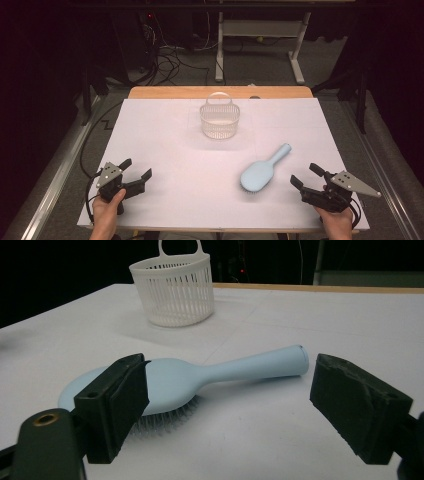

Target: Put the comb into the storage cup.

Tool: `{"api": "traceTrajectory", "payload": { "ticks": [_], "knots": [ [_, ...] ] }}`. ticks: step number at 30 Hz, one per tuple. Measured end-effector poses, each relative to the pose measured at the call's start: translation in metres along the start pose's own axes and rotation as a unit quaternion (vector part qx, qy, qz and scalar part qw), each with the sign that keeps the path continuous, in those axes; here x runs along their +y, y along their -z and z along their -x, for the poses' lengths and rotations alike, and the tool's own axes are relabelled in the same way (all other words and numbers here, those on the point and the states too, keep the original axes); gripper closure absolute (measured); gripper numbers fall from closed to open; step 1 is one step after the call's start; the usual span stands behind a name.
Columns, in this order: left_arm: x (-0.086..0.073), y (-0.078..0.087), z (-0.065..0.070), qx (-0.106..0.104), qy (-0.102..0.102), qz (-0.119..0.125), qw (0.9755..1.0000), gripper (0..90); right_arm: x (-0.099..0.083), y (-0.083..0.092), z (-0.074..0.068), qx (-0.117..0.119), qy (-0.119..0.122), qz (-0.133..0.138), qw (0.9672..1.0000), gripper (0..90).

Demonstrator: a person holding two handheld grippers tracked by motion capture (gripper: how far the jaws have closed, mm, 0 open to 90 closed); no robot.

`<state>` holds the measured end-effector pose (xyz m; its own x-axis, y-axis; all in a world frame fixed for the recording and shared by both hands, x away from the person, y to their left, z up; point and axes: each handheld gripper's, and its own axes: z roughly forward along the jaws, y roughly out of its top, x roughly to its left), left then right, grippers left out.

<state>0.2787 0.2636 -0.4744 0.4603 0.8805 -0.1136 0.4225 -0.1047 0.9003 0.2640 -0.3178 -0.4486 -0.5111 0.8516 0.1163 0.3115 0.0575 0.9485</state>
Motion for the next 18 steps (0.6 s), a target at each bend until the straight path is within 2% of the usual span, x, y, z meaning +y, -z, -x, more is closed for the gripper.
{"api": "traceTrajectory", "payload": {
  "ticks": [10,18],
  "knots": [
    [0.0001,0.0008,-0.0004,0.0,0.003,0.002,1.0,15.8,0.0001,0.0,0.0,0.0,-0.004,0.0,1.0,16.6],
    [0.0001,0.0014,-0.0007,0.0,0.004,0.003,1.0,15.7,0.0014,0.0034,-0.0012,0.004,-0.014,0.012,0.9998,16.5]
  ]
}}
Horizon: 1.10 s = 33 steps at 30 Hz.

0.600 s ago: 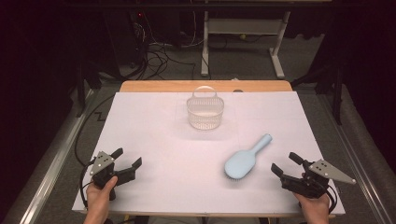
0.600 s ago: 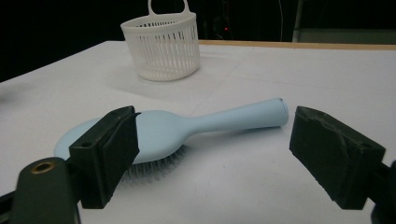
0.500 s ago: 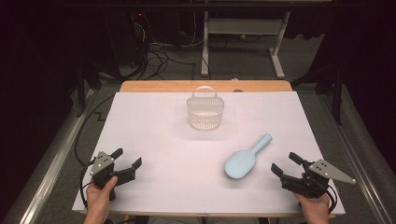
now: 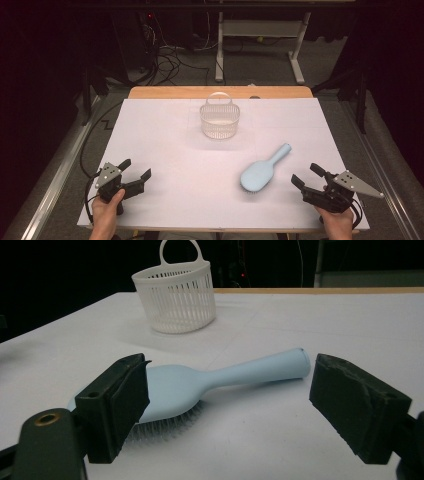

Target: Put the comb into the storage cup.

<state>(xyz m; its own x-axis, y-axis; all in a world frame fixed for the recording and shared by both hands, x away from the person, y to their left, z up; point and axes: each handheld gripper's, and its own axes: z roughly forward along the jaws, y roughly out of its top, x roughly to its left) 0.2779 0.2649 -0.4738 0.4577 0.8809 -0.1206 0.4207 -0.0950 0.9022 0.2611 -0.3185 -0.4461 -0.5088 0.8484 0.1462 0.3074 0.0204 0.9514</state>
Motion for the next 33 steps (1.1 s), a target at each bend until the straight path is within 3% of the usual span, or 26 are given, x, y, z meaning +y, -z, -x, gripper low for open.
{"api": "traceTrajectory", "payload": {
  "ticks": [10,16,25,33],
  "knots": [
    [0.001,-0.001,0.003,-0.001,-0.005,-0.001,1.0,15.7,0.0,0.001,0.003,-0.003,-0.012,0.006,0.9999,17.2],
    [0.002,-0.003,0.006,-0.004,-0.01,-0.001,0.9999,15.7,0.001,0.0,0.001,0.002,-0.006,0.008,0.9999,17.4],
    [0.002,-0.003,0.008,-0.005,-0.01,0.0,0.9999,15.7,0.007,-0.003,0.002,0.009,-0.016,0.011,0.9998,17.0],
    [0.003,-0.003,0.007,-0.003,-0.009,0.0,1.0,15.7,0.015,-0.012,-0.002,0.016,-0.007,0.01,0.9998,17.1]
  ]
}}
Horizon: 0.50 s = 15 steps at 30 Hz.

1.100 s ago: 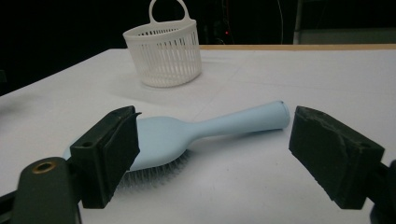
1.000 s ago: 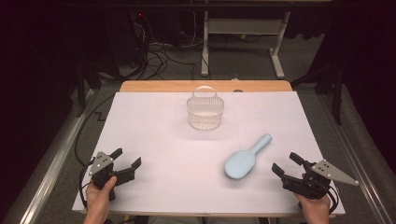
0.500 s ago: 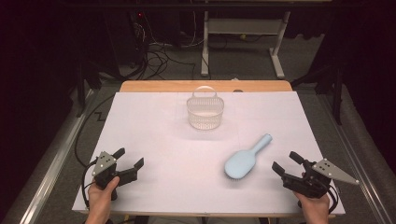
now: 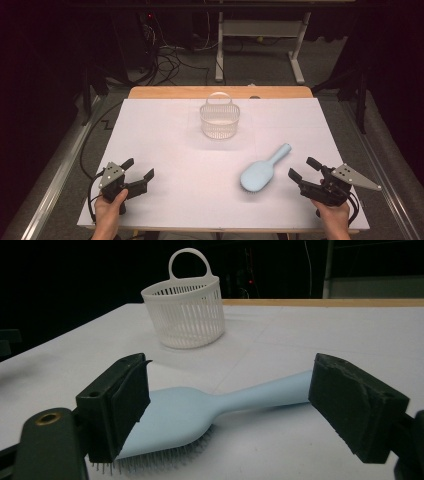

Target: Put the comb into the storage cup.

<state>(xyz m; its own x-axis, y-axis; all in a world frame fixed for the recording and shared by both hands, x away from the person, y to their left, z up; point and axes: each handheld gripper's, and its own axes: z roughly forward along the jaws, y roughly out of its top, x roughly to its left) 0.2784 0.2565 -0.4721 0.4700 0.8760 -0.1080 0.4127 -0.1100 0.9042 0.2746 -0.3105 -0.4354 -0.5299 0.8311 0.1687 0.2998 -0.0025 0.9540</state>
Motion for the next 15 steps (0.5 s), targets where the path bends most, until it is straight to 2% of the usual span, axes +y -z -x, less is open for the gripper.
{"api": "traceTrajectory", "payload": {
  "ticks": [15],
  "knots": [
    [0.0,0.0,-0.001,0.005,0.005,0.001,1.0,15.7,0.008,-0.019,-0.001,0.014,0.0,-0.001,0.9999,17.1]
  ]
}}
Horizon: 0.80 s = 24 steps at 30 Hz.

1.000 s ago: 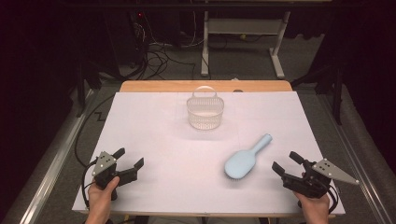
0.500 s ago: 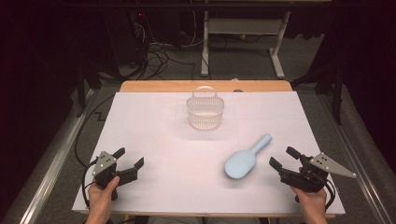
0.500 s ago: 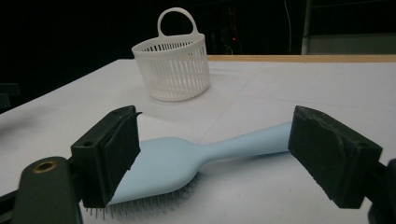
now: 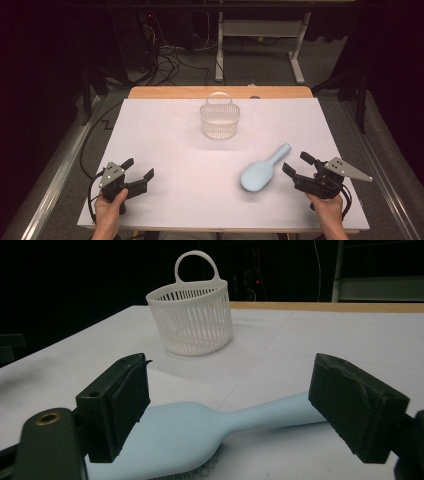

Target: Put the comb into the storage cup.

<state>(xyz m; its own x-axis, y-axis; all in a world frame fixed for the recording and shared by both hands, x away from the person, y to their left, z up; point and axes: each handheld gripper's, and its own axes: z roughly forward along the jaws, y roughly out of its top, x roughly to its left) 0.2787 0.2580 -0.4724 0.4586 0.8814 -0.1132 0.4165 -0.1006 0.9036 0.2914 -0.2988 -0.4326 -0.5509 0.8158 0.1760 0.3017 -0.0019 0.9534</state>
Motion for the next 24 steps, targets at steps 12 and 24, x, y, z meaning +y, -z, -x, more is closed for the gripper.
{"api": "traceTrajectory", "payload": {
  "ticks": [12,24],
  "knots": [
    [0.0,0.0,-0.001,-0.002,0.0,-0.001,1.0,15.7,0.004,-0.017,0.0,0.005,-0.002,-0.008,1.0,17.2],
    [0.0,-0.002,0.0,-0.005,-0.001,-0.004,1.0,15.7,0.008,-0.037,0.003,0.009,-0.008,-0.032,0.9994,17.4]
  ]
}}
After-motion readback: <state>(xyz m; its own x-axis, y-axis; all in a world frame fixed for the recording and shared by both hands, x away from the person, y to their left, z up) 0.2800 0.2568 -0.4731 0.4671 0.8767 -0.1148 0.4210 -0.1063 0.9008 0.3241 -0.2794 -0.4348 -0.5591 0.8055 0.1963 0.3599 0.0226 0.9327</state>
